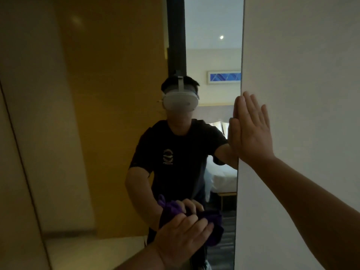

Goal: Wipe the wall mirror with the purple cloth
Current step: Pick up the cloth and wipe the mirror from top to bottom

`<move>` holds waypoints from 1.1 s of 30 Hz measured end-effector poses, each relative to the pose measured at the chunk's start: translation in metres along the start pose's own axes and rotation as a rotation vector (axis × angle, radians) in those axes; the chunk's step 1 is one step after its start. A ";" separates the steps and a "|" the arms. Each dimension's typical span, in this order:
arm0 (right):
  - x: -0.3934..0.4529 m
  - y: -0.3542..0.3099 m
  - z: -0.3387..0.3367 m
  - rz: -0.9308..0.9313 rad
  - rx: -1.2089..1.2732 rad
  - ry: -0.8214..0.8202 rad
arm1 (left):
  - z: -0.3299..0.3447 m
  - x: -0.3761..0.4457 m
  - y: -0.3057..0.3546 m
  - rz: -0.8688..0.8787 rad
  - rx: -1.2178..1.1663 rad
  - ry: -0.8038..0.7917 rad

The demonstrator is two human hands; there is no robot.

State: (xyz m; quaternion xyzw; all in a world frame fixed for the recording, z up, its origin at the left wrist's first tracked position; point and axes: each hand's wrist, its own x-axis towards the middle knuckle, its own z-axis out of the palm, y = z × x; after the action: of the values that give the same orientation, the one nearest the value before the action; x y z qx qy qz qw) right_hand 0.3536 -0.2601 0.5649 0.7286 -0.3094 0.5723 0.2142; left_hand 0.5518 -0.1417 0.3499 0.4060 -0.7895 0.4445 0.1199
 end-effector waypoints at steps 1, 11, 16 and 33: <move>0.000 0.000 -0.002 0.003 -0.004 -0.018 | 0.000 -0.001 -0.003 0.018 0.022 0.038; -0.010 0.049 -0.018 0.068 -0.121 -0.106 | -0.141 0.216 -0.148 -0.358 0.199 0.622; -0.013 0.067 -0.008 0.001 -0.174 -0.075 | -0.140 0.247 -0.154 -0.383 0.304 0.547; -0.136 0.066 -0.019 0.115 -0.174 -0.355 | 0.043 0.009 0.079 -0.020 0.007 -0.012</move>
State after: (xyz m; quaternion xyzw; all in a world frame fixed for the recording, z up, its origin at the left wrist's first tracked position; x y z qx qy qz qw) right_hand 0.2734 -0.2675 0.4358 0.7780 -0.4318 0.4171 0.1854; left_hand 0.4949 -0.1589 0.2823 0.4169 -0.7845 0.4436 0.1183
